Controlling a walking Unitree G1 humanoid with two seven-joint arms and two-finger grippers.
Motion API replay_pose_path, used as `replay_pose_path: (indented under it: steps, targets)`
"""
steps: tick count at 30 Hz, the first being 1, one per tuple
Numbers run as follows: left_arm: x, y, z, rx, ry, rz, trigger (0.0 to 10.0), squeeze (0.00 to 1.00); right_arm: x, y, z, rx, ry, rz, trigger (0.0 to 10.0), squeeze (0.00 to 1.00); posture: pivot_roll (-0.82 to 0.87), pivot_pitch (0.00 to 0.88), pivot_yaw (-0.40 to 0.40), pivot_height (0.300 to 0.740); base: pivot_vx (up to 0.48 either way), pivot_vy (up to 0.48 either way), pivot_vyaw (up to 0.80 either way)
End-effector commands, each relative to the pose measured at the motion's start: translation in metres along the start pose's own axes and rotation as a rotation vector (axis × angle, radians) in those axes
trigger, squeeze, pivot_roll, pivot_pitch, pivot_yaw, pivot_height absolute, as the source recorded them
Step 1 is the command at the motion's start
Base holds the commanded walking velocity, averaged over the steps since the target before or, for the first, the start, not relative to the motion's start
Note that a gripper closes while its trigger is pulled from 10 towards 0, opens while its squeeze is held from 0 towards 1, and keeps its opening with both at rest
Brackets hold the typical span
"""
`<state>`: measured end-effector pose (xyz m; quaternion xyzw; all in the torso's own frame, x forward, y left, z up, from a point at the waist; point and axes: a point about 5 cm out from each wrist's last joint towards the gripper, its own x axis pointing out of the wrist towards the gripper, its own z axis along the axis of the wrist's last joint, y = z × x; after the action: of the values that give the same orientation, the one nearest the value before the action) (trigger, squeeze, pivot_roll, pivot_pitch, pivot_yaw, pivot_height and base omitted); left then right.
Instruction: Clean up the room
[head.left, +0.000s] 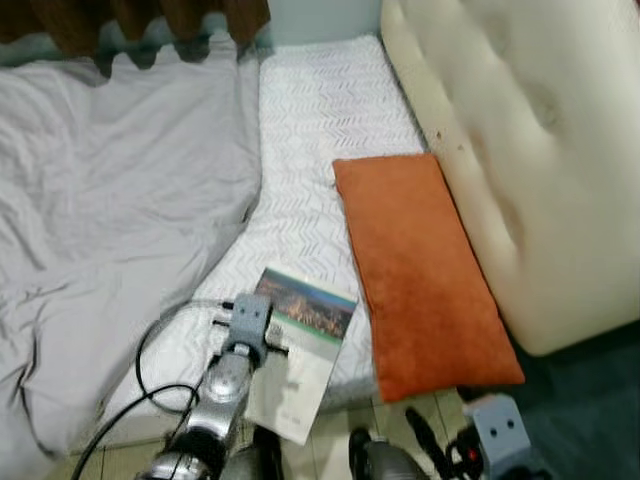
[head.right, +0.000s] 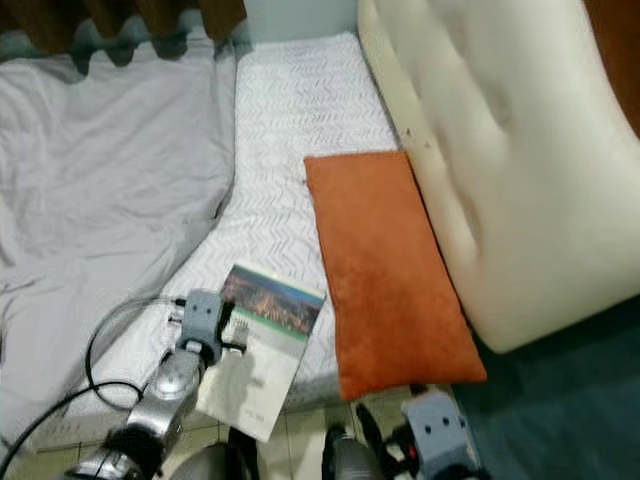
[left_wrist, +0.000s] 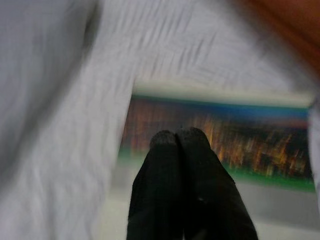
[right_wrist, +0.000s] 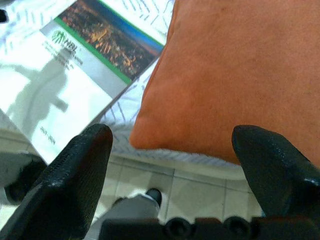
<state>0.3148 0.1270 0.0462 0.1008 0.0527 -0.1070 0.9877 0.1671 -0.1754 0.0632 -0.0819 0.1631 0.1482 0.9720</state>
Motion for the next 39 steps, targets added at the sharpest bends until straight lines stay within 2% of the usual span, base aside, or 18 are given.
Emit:
replay_pose_path:
  steps: [1,2,3,4,6,7,9,10,15,16,21,23,25,27,28,30,33,39]
  targets:
    - [-0.012,-0.004,0.005,0.07,-0.076,-0.073,10.0,0.67,0.001,-0.003,-0.012,0.044,0.035,-0.02,10.0,0.0,-0.25,0.303,0.025,0.74,0.0,0.0,0.0]
    - [-0.012,-0.004,0.005,0.07,-0.076,-0.073,10.0,0.67,0.001,-0.003,-0.012,0.044,0.035,-0.02,10.0,0.0,-0.25,0.303,0.025,0.74,0.0,0.0,0.0]
    - [-0.018,-0.003,0.008,0.092,-0.107,-0.099,10.0,1.0,0.005,-0.004,-0.013,0.051,0.035,-0.025,10.0,0.0,-0.23,0.287,0.034,0.74,0.0,0.0,0.0]
    - [-0.031,-0.004,0.003,0.072,-0.081,-0.14,10.0,1.0,0.012,-0.003,-0.013,0.065,0.025,-0.028,10.0,0.0,-0.2,0.27,0.045,0.74,0.0,0.0,0.0]
    - [-0.036,-0.006,-0.003,0.062,-0.058,-0.154,10.0,1.0,0.015,-0.002,-0.013,0.07,0.017,-0.03,10.0,0.0,-0.2,0.266,0.046,0.74,0.0,0.0,0.0]
    - [-0.038,-0.011,-0.013,0.02,-0.004,-0.175,10.0,0.65,0.019,-0.001,-0.012,0.074,0.012,-0.03,10.0,0.0,-0.19,0.26,0.05,0.74,0.0,0.0,0.0]
    - [-0.038,-0.015,-0.02,-0.006,0.031,-0.189,10.0,0.65,0.021,0.0,-0.012,0.076,0.01,-0.03,10.0,0.0,-0.19,0.262,0.051,0.74,0.0,0.0,0.0]
    - [-0.036,-0.02,-0.025,-0.042,0.07,-0.188,10.0,0.0,0.024,0.001,-0.012,0.077,0.009,-0.027,10.0,0.0,-0.19,0.265,0.047,0.74,0.0,0.0,0.0]
    - [-0.022,-0.036,-0.034,-0.146,0.184,-0.219,10.0,0.0,0.027,0.008,-0.008,0.091,0.006,0.004,10.0,0.0,-0.22,0.296,0.027,0.74,0.0,0.0,0.0]
    - [-0.022,-0.036,-0.034,-0.146,0.184,-0.219,10.0,0.0,0.027,0.008,-0.008,0.091,0.006,0.004,10.0,0.0,-0.22,0.296,0.027,0.74,0.0,0.0,0.0]
    - [0.007,-0.035,-0.014,-0.093,0.223,-0.165,10.0,0.0,0.011,0.02,-0.007,0.055,0.011,0.066,10.0,0.0,-0.34,0.428,0.002,0.74,0.0,0.0,0.0]
    - [0.007,-0.035,-0.014,-0.093,0.223,-0.165,10.0,0.0,0.011,0.02,-0.007,0.055,0.011,0.066,10.0,0.0,-0.34,0.428,0.002,0.74,0.0,0.0,0.0]
    - [0.017,-0.026,-0.007,-0.046,0.263,-0.11,10.0,0.0,-0.008,0.023,-0.005,0.024,0.008,0.058,10.0,0.0,-0.43,0.526,-0.01,0.74,0.0,0.0,0.0]
    - [0.019,-0.024,-0.007,-0.034,0.283,-0.095,10.0,0.0,-0.014,0.023,-0.004,0.015,0.009,0.047,10.0,0.0,-0.43,0.526,-0.01,0.74,0.0,0.0,0.0]
    - [0.019,-0.02,-0.01,-0.022,0.312,-0.08,10.0,0.0,-0.028,0.024,-0.002,0.015,0.013,0.029,10.0,0.0,-0.49,0.602,-0.019,0.74,0.0,0.0,0.0]
    - [0.019,-0.02,-0.01,-0.022,0.312,-0.08,10.0,0.0,-0.028,0.024,-0.002,0.015,0.013,0.029,10.0,0.0,-0.49,0.602,-0.019,0.74,0.0,0.0,0.0]
    - [0.009,-0.011,-0.029,0.013,0.41,-0.046,10.0,0.0,-0.064,0.03,-0.004,0.038,0.064,-0.025,10.0,0.0,-0.49,0.64,-0.029,0.74,0.0,0.0,0.0]
    - [0.001,0.002,-0.039,0.039,0.462,0.018,10.0,0.0,-0.087,0.047,-0.007,0.076,0.127,-0.011,10.0,0.0,-0.49,0.669,-0.036,0.74,0.0,0.0,0.0]
